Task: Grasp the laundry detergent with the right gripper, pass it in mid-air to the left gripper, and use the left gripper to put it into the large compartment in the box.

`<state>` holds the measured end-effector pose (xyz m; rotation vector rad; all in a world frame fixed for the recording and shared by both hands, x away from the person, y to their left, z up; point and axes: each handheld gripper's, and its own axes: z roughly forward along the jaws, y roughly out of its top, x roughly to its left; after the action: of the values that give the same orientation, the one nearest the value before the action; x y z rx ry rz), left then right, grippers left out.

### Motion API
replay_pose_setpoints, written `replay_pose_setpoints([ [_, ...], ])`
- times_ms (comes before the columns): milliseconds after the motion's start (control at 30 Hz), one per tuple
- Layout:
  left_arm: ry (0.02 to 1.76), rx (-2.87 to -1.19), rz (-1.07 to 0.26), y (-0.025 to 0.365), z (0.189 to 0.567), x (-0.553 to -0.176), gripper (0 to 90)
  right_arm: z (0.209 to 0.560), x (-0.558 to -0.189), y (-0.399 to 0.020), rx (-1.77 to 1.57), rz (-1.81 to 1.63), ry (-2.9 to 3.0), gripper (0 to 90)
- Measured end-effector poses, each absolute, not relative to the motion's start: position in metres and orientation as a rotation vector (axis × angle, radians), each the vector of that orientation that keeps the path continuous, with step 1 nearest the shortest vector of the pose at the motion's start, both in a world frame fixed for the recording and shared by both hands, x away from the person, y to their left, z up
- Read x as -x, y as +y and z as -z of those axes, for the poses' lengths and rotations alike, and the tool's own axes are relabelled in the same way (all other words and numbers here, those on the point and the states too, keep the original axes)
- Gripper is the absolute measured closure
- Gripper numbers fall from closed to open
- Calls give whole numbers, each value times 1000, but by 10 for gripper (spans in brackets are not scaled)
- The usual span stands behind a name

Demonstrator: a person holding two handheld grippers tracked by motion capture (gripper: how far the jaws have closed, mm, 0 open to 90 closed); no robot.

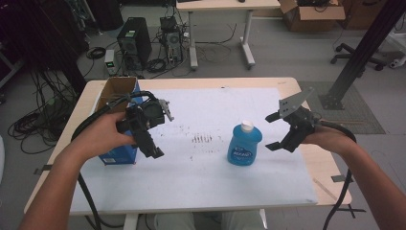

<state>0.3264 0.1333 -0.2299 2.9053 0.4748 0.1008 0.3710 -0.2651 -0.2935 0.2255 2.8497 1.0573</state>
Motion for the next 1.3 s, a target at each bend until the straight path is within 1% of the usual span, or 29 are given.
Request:
replay_pose_setpoints([
  [400, 479, -2907, -100, 132, 231, -326, 58, 314, -373, -263, -241, -1093, 2845, 36],
  [1300, 486, -2911, -94, 133, 236, -328, 59, 345, -382, -252, -255, -1161, 2861, 37],
])
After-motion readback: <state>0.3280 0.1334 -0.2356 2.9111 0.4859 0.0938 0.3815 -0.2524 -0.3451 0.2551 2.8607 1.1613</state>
